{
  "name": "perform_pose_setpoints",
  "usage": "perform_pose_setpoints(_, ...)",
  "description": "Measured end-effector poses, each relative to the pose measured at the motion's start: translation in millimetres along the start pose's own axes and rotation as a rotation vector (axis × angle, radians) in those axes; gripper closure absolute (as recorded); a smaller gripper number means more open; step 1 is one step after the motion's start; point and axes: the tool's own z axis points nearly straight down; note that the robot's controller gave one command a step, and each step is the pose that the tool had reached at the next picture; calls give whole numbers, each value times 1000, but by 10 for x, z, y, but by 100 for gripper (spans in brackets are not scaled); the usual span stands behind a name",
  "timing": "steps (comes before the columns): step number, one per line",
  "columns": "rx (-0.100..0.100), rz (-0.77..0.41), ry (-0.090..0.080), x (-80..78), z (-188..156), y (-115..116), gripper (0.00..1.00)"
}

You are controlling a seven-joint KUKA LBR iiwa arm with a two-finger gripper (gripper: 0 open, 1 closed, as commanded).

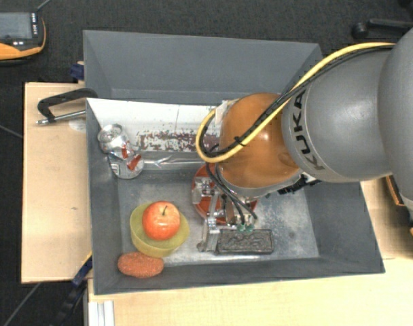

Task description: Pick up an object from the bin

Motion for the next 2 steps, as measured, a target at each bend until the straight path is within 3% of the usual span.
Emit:
perform_pose_setpoints(1, -1, 3, -8, -18, -45, -9, 100)
perform_pose_setpoints(2, -2, 199, -4, -133, 512, -303, 100)
